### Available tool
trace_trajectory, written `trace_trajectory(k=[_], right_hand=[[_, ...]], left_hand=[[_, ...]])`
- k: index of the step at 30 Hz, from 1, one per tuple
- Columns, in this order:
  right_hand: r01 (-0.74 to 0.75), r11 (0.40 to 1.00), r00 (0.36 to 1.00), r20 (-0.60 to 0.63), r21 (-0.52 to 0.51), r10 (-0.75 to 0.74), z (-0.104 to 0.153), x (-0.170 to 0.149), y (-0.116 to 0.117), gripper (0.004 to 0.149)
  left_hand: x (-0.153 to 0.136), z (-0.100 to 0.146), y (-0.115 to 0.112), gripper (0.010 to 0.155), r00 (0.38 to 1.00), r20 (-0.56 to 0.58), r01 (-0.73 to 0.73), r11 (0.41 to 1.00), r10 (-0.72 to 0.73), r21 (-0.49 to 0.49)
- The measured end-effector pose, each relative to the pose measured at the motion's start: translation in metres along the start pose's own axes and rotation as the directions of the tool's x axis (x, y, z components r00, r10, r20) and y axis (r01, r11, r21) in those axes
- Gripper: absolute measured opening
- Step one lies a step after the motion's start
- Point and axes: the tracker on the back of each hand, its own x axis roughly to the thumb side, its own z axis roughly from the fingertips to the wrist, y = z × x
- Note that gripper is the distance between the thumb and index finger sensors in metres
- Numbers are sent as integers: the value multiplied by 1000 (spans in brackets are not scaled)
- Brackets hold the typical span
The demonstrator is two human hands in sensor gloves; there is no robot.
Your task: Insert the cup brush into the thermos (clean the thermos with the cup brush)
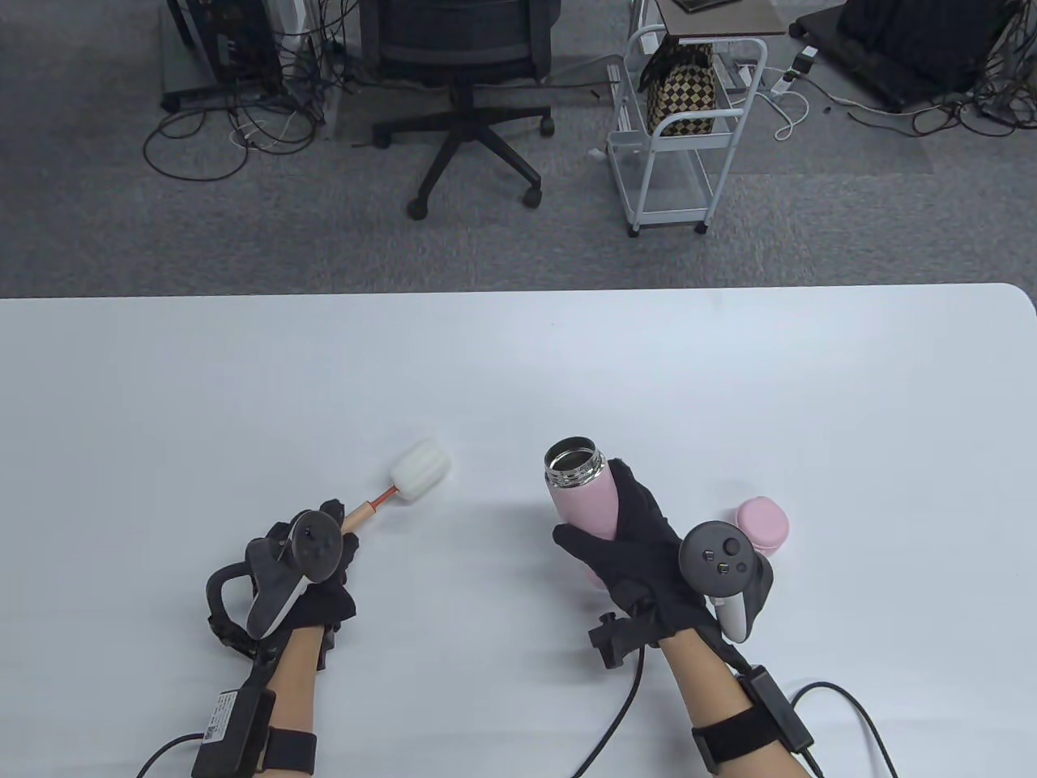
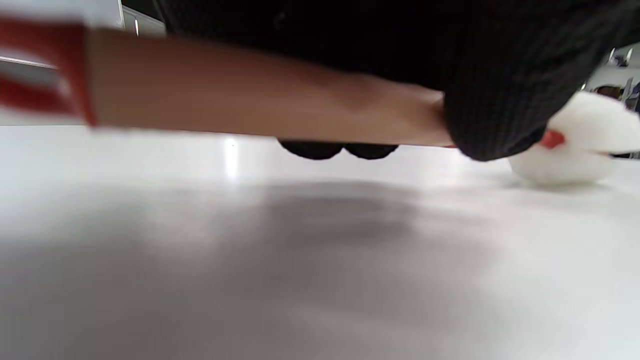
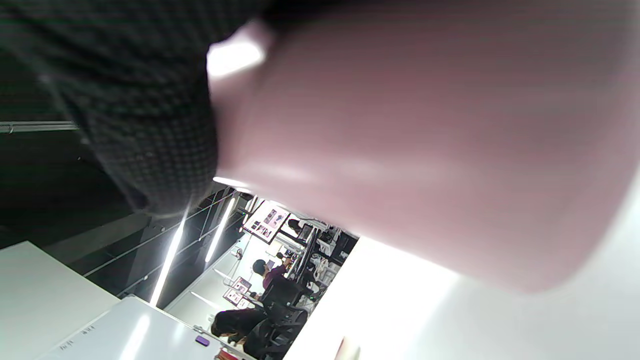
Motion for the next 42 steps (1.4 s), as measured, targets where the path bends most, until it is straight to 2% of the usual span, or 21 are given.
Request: trace_trajectory(k=[3,6,8,12,14,17,20,24,26,29,31,34,36,39,41,42], right_hand=[[71,997,997,-30,29,-70,1,-3,5,77],[94,994,995,-28,55,-93,1,-2,9,74],[94,993,995,-24,73,-92,1,-1,11,72],[124,986,992,-36,113,-121,3,0,21,68],[149,979,989,-45,136,-144,4,1,26,66],[186,967,982,-54,173,-179,7,2,33,65],[214,958,977,-63,191,-205,9,4,40,63],[269,936,963,-64,228,-261,13,10,50,60],[296,919,955,-57,260,-291,13,12,54,58],[328,892,943,-52,311,-328,14,17,60,54],[341,883,937,-41,322,-347,16,20,63,49],[363,864,926,-27,349,-378,16,21,63,42],[383,855,914,-14,351,-404,16,22,63,37],[291,901,944,59,321,-326,14,25,61,35],[226,935,958,112,272,-264,14,28,56,32],[176,953,967,137,247,-214,13,29,53,31]], left_hand=[[0,-1,-5,51,1000,-17,23,999,-24,-40],[1,-1,-5,51,1000,-22,16,999,-17,-40],[1,1,-3,62,1000,-13,0,999,-1,-38],[10,12,10,75,967,92,-235,972,236,-13],[17,20,14,77,907,137,-396,917,397,-35],[36,31,14,76,760,219,-598,790,612,-132],[54,39,11,78,641,268,-691,693,719,-206],[80,50,1,80,480,261,-748,546,838,-378],[88,53,-2,75,451,253,-747,517,856,-418],[100,57,-5,54,432,287,-711,519,855,-474],[104,60,-6,59,441,290,-698,527,849,-485],[103,59,-8,66,385,242,-741,455,891,-495],[101,58,-10,76,356,200,-758,407,913,-510],[95,55,-12,82,291,143,-809,323,946,-492],[92,52,-12,84,282,144,-815,316,948,-486],[90,51,-11,84,302,162,-814,343,939,-469]])
